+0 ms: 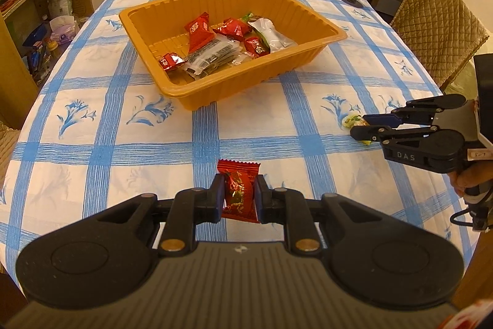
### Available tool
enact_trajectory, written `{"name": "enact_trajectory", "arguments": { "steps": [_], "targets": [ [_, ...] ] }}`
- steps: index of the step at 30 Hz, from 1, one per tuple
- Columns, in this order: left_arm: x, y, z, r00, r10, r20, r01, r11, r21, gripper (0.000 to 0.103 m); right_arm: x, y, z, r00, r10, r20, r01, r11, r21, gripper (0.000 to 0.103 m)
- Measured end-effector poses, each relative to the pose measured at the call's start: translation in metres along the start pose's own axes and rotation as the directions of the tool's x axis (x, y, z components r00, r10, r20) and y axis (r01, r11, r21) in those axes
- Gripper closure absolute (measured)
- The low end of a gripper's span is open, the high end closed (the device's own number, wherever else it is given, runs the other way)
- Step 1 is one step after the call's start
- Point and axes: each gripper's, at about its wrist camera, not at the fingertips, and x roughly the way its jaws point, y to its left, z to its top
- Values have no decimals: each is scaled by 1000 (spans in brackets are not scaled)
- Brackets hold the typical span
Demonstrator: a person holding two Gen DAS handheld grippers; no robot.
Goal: Organize snacks
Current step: 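Carry both candies over the orange tray with both tools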
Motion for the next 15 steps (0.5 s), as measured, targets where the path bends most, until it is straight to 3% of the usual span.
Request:
{"name": "enact_trajectory", "arguments": {
  "steps": [8,15],
  "targets": [
    [-10,-3,-1,1000,-4,16,4,1000,3,85,-10,1,-1,999,12,-37,-8,994,108,81],
    [-26,-6,0,999,-20,50,19,1000,4,85,-44,5,2,999,36,17,-39,980,194,81]
  ]
}}
